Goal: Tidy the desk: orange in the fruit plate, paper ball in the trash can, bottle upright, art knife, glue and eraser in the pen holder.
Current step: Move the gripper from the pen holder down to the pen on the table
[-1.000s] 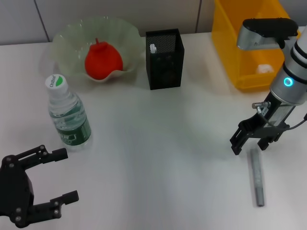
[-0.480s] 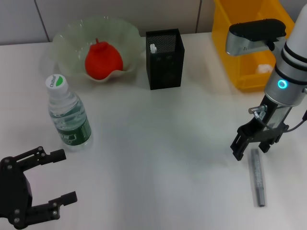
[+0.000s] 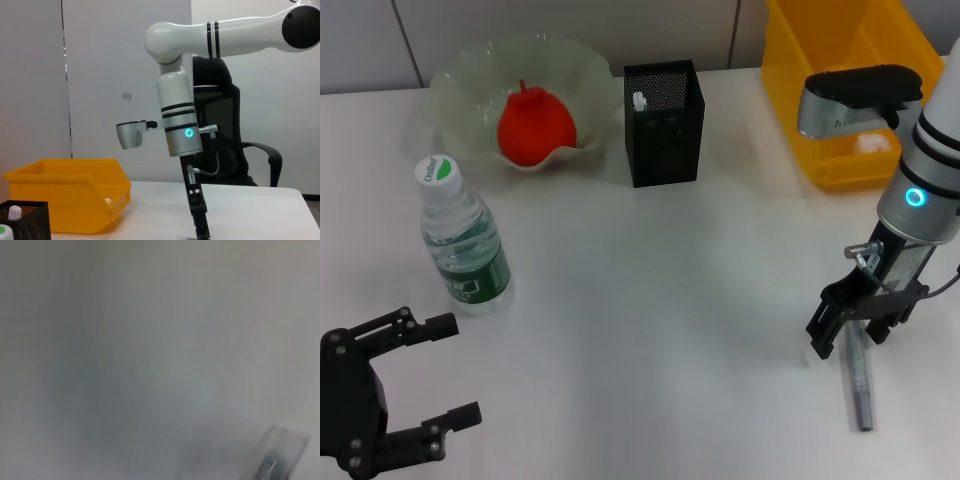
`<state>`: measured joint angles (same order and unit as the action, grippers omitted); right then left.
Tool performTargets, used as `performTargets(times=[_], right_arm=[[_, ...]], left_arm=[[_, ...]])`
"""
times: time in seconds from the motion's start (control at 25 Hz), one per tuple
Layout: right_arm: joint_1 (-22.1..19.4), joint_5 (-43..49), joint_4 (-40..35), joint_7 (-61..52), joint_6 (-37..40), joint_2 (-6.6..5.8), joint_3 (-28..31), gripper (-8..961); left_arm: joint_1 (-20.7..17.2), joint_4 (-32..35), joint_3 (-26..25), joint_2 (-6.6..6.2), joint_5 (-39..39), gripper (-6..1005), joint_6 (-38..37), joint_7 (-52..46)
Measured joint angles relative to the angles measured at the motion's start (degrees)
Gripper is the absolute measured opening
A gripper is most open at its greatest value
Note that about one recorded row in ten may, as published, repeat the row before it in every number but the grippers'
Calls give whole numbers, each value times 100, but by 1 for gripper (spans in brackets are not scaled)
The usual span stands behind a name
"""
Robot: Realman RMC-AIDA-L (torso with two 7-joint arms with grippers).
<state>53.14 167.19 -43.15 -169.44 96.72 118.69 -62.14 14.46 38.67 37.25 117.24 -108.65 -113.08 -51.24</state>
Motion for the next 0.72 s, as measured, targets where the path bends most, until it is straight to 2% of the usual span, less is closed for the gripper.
performTargets(times=[0.28, 0.72], right_arm=[[-30, 4, -32, -1, -59, 12, 18, 729], [-22, 7, -108, -1, -15, 11, 0, 485]], left_arm=[[-40, -7, 2, 12, -5, 785, -53, 199], [-60, -9, -29, 18, 4, 785, -65, 221]])
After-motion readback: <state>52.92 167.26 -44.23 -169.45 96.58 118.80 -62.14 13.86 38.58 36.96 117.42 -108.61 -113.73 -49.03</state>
